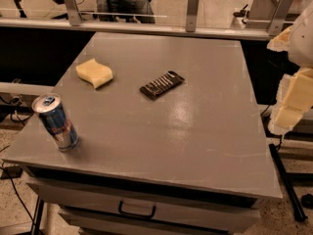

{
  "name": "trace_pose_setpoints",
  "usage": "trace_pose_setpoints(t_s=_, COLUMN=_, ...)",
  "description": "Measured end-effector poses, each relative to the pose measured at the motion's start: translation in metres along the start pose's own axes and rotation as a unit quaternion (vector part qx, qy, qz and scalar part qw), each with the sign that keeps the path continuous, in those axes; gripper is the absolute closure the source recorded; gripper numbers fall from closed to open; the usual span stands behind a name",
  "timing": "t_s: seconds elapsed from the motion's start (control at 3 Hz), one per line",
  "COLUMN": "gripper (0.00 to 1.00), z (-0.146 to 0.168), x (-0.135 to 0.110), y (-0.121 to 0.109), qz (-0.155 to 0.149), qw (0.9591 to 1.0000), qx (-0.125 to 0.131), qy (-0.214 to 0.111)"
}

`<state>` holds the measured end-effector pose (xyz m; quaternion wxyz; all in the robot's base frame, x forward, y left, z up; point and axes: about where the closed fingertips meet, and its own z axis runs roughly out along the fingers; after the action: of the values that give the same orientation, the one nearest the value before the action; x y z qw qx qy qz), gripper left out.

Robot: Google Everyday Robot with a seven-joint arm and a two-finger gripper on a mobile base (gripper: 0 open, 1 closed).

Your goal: Move rxbar chocolate near redbull can

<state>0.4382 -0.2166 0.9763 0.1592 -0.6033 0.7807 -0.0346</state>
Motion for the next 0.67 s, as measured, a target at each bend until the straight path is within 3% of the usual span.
trace_pose_setpoints(t_s=0.33, gripper=0.00, z=0.000, x=-0.001, y=0.000, qz=-0.002, qw=1.0000, qx=0.000, qy=-0.001)
trace_pose_setpoints(t_s=0.67, gripper=0.00, z=0.007, x=-0.022, y=-0.004, qz=-0.037, qw=0.9992, qx=-0.004, qy=-0.015)
